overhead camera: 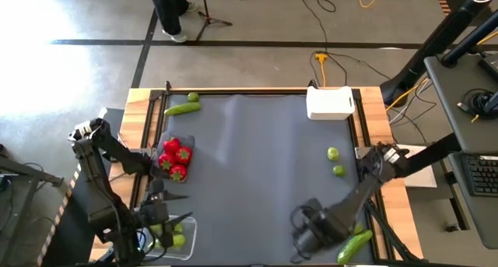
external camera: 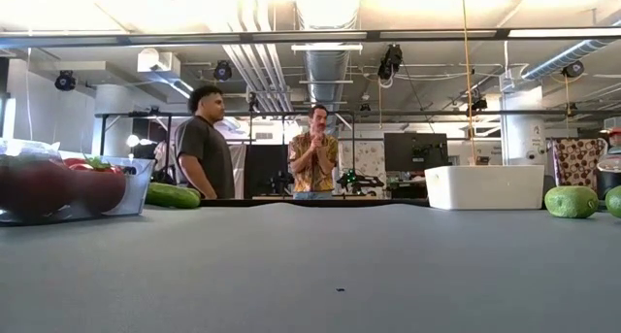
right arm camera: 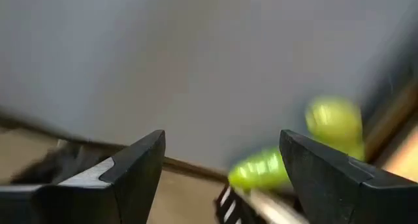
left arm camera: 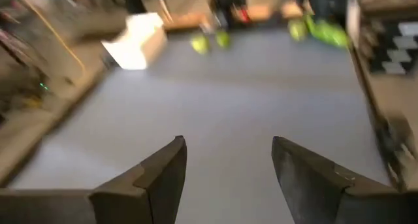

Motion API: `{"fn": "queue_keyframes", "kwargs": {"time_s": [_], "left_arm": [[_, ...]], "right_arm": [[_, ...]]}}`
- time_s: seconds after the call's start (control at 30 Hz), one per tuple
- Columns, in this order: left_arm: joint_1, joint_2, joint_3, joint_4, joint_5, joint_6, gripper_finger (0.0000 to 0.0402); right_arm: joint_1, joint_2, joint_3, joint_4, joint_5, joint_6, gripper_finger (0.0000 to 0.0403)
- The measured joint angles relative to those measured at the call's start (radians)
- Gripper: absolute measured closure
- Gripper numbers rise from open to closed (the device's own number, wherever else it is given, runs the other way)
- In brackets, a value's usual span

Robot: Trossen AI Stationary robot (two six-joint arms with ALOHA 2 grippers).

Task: Sort produce into baskets
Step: Put the bottom pickle into the transparent bin

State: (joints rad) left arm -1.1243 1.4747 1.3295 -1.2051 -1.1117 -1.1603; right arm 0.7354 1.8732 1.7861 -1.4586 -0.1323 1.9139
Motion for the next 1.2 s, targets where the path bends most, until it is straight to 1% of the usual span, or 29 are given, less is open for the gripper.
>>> {"fn": "queue_keyframes", "kwargs": {"time_s": [0.07, 0.13, 0.17, 0.27, 0.43, 0.53, 0.6, 0.77, 0.97, 1.1, 1.2], "left_arm": [[0.020, 0.003, 0.001, 0.001, -0.065, 0.000, 0.0193], [0.048, 0.007, -0.001, 0.014, -0.095, 0.000, 0.0193], [0.061, 0.008, -0.006, 0.027, -0.100, 0.000, 0.0193], [0.092, 0.009, -0.024, 0.067, -0.099, 0.000, 0.0193], [0.100, 0.009, -0.031, 0.106, -0.059, -0.001, 0.0193], [0.098, 0.009, -0.031, 0.112, -0.028, -0.010, 0.0193], [0.098, 0.009, -0.031, 0.119, -0.017, -0.015, 0.0193], [0.099, 0.009, -0.036, 0.122, -0.014, -0.023, 0.0193], [0.106, 0.009, -0.036, 0.122, -0.015, -0.023, 0.0193], [0.107, 0.009, -0.036, 0.123, -0.015, -0.024, 0.0193], [0.108, 0.009, -0.036, 0.123, -0.015, -0.024, 0.0193]], "right_arm": [[0.051, 0.000, -0.047, 0.018, -0.051, 0.200, 0.0110], [0.097, 0.000, -0.095, 0.057, -0.092, 0.360, 0.0110], [0.118, 0.000, -0.117, 0.079, -0.112, 0.410, 0.0110], [0.158, 0.000, -0.192, 0.137, -0.214, 0.458, 0.0110], [0.200, 0.000, -0.315, 0.221, -0.251, 0.475, 0.0110], [0.215, 0.000, -0.376, 0.295, -0.317, 0.490, 0.0110], [0.220, 0.000, -0.414, 0.381, -0.347, 0.497, 0.0110], [0.222, 0.000, -0.492, 0.560, -0.345, 0.498, 0.0110], [0.221, 0.000, -0.528, 0.590, -0.318, 0.490, 0.0110], [0.207, 0.000, -0.527, 0.615, -0.249, 0.465, 0.0111], [0.189, 0.000, -0.514, 0.633, -0.162, 0.440, 0.0120]]}}
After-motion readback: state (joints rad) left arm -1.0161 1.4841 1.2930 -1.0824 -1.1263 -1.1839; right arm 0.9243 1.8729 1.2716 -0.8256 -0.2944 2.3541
